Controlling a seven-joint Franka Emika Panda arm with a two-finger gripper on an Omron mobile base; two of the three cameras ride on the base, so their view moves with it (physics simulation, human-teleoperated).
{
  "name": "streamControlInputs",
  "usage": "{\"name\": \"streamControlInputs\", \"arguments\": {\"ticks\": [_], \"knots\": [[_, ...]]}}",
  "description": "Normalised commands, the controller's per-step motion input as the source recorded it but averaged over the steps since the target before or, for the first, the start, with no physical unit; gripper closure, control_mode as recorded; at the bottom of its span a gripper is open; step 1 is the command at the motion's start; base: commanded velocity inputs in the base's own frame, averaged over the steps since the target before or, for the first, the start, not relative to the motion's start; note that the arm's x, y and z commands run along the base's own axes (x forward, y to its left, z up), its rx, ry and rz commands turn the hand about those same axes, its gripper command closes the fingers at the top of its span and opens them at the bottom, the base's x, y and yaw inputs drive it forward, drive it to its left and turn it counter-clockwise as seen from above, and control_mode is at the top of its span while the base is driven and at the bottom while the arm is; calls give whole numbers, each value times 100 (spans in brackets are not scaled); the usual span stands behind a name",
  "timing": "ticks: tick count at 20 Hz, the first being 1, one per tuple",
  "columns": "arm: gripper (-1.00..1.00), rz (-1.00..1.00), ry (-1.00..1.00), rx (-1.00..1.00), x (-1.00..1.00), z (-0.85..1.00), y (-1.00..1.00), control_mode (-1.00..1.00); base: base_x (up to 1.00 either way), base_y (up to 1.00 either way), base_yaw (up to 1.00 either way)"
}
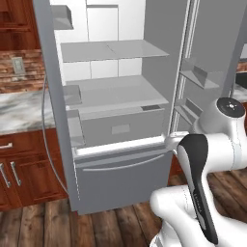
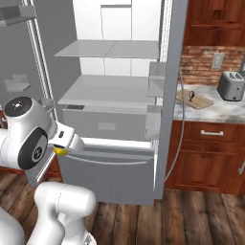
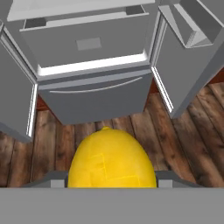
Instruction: Retrieve a lemon from the fridge and place it on the cutting board with the fish.
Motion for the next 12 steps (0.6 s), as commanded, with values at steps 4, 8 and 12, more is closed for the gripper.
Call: {"name": "streamControlInputs", "arguments": {"ticks": [4, 8, 12], "knots": [[100, 0, 0, 0, 0, 0, 0, 100, 0, -17, 1], [100, 0, 0, 0, 0, 0, 0, 100, -3, -4, 3], [100, 0, 0, 0, 0, 0, 0, 100, -18, -10, 4]]}}
